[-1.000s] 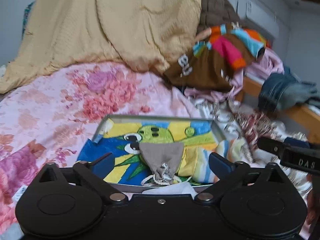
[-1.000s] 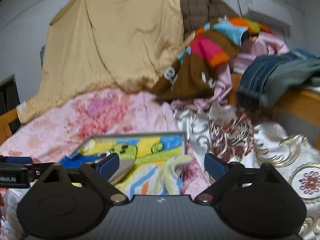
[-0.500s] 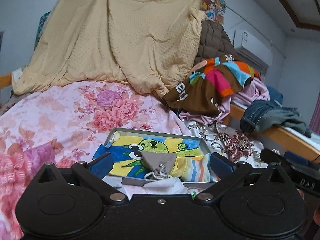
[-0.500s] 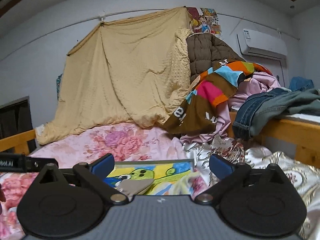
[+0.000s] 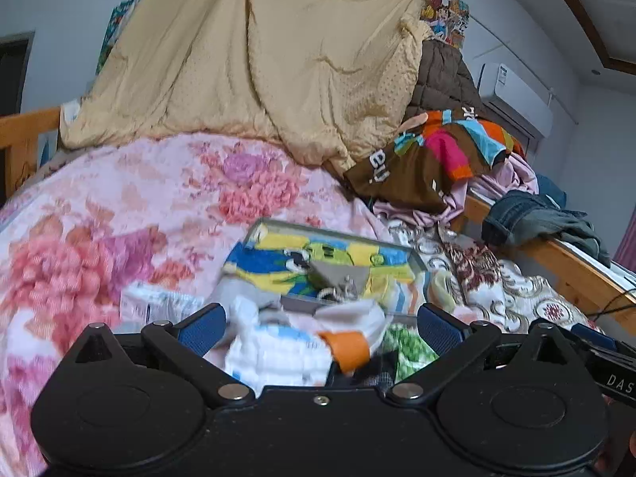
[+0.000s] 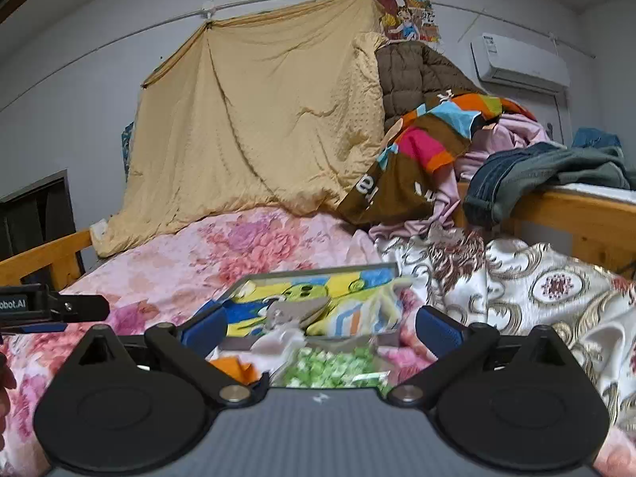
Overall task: Organize soft objects
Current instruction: 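Move both grippers back toward the pile of soft items, then grasp the blue-white wipes pack with the left gripper while the right gripper grasps the sparkly white strip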
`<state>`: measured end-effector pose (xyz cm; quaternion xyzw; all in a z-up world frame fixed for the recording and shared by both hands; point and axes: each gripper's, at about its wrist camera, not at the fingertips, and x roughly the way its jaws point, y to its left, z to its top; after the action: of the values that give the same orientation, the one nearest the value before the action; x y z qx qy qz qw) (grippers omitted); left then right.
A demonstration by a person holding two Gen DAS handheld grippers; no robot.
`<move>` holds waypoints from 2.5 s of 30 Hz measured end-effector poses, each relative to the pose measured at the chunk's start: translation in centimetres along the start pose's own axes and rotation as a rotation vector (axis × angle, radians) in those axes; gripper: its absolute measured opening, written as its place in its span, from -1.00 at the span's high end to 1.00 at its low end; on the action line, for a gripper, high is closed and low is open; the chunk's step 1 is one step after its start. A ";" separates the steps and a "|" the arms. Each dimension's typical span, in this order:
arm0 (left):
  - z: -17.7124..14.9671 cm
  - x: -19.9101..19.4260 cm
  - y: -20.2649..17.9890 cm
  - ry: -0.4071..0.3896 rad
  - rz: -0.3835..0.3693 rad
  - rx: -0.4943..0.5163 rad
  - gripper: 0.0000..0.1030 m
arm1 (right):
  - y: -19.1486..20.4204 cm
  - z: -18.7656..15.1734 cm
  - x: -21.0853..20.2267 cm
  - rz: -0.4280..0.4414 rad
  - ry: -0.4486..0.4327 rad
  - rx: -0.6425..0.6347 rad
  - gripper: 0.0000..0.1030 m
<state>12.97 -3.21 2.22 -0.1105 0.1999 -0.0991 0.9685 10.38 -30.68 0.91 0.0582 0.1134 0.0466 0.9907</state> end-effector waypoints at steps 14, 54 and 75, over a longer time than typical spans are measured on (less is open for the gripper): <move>-5.2 0.6 0.9 0.169 -0.073 0.067 -0.98 | 2.4 -1.9 0.1 -0.020 0.132 -0.065 -0.99; -8.7 7.7 1.9 0.301 -0.237 0.049 -0.98 | -0.2 -6.6 10.8 -0.064 0.542 0.212 -0.99; -8.9 6.7 2.3 0.324 -0.251 0.007 -0.07 | -2.0 -6.8 9.1 -0.097 0.573 0.384 -0.41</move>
<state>15.72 -4.13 -8.79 -0.1135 0.3374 -0.2362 0.9041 17.82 -31.01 -7.97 0.2225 0.3963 -0.0085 0.8907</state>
